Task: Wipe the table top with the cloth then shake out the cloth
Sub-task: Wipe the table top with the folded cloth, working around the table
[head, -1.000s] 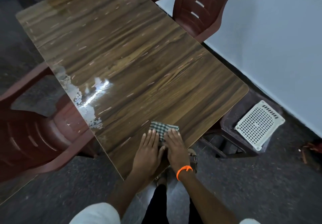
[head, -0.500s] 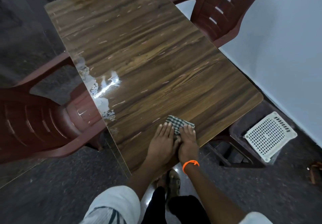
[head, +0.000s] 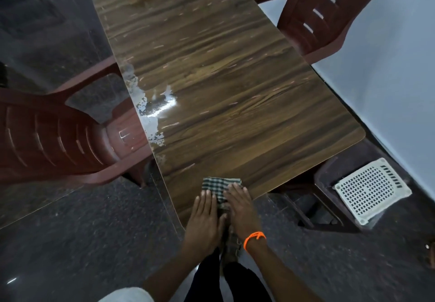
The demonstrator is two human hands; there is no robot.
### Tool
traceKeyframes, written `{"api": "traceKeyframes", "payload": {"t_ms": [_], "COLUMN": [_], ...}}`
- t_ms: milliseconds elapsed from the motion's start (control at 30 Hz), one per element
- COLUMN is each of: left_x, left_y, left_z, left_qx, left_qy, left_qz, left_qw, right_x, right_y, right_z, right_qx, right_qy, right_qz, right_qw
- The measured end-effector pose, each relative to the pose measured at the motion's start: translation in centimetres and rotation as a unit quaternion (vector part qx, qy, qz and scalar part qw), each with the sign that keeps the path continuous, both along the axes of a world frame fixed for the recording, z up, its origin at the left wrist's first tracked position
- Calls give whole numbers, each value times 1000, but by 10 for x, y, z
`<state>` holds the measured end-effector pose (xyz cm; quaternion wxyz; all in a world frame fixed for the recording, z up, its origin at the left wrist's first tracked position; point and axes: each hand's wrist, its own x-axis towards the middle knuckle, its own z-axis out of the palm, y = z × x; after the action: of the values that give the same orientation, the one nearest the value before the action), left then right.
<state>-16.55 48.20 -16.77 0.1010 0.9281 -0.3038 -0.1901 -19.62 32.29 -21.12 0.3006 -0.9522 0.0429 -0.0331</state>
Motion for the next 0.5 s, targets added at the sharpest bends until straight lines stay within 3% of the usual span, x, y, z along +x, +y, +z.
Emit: {"api": "traceKeyframes", "payload": {"t_ms": [300, 500], "left_x": [50, 49], "left_y": [-33, 26], "left_z": [1, -14], "left_qx": [2, -12], "left_qy": [-18, -55], "left_qz": [10, 47], "left_qw": [1000, 997], "right_x": [49, 51], "right_y": [-12, 47], "right_z": [8, 3], "right_qx": [27, 47], "right_qy": [11, -31], "right_qz": [-110, -36], "right_qw": [993, 998]}}
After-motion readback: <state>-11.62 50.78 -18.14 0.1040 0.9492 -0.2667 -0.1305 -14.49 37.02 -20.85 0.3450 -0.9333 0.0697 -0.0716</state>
